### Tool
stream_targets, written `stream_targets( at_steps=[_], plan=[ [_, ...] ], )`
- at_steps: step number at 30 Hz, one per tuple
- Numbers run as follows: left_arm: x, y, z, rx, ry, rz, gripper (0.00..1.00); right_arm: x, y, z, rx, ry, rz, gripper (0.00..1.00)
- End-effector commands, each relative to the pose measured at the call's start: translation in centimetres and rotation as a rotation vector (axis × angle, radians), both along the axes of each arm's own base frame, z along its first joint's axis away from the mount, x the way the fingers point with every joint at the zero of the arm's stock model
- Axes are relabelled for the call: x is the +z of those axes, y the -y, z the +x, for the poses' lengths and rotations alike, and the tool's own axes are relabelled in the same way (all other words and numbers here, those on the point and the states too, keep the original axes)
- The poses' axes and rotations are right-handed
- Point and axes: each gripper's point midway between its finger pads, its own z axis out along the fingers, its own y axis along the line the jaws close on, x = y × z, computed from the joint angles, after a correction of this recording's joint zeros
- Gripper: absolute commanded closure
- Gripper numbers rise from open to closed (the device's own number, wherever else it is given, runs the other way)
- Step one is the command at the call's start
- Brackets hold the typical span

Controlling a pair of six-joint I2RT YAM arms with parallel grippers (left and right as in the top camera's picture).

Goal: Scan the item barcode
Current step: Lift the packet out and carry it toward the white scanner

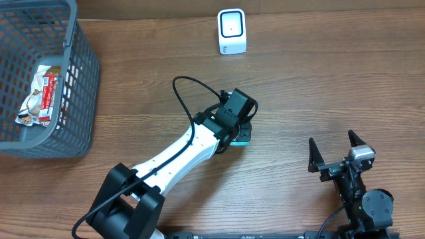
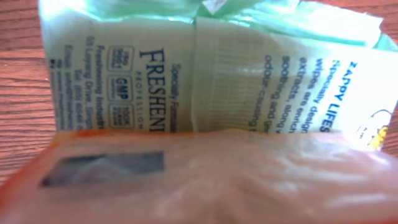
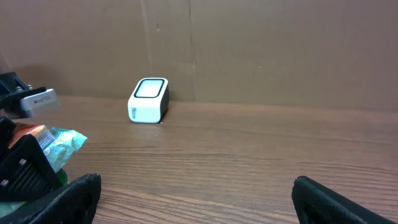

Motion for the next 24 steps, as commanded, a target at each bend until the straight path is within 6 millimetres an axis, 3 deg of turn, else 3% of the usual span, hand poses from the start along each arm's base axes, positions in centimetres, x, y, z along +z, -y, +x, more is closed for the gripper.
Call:
stream_targets(
  at_steps=[1,7,19,24],
  plan=[
    [0.0,0.1,0.4,0.013,0.023,0.014,0.65,-0.2,0.1,0.0,-0.007,0.004,0.000,0.00],
    [-1.8,0.1,0.2,0.008,-0.019,0.034,0.65,-0.2,0.1,0.0,-0.007,0.003,0.000,0.00],
    [-2.1,0.3,0.4,0.007,-0.017,0.033,0.65,-0.2,0.1,0.0,-0.007,0.003,0.000,0.00],
    [-3.1,0.2,0.2,0.005,-0.040,0.045,0.64,-0.2,0.1,0.0,-0.007,0.003,0.000,0.00]
  ],
)
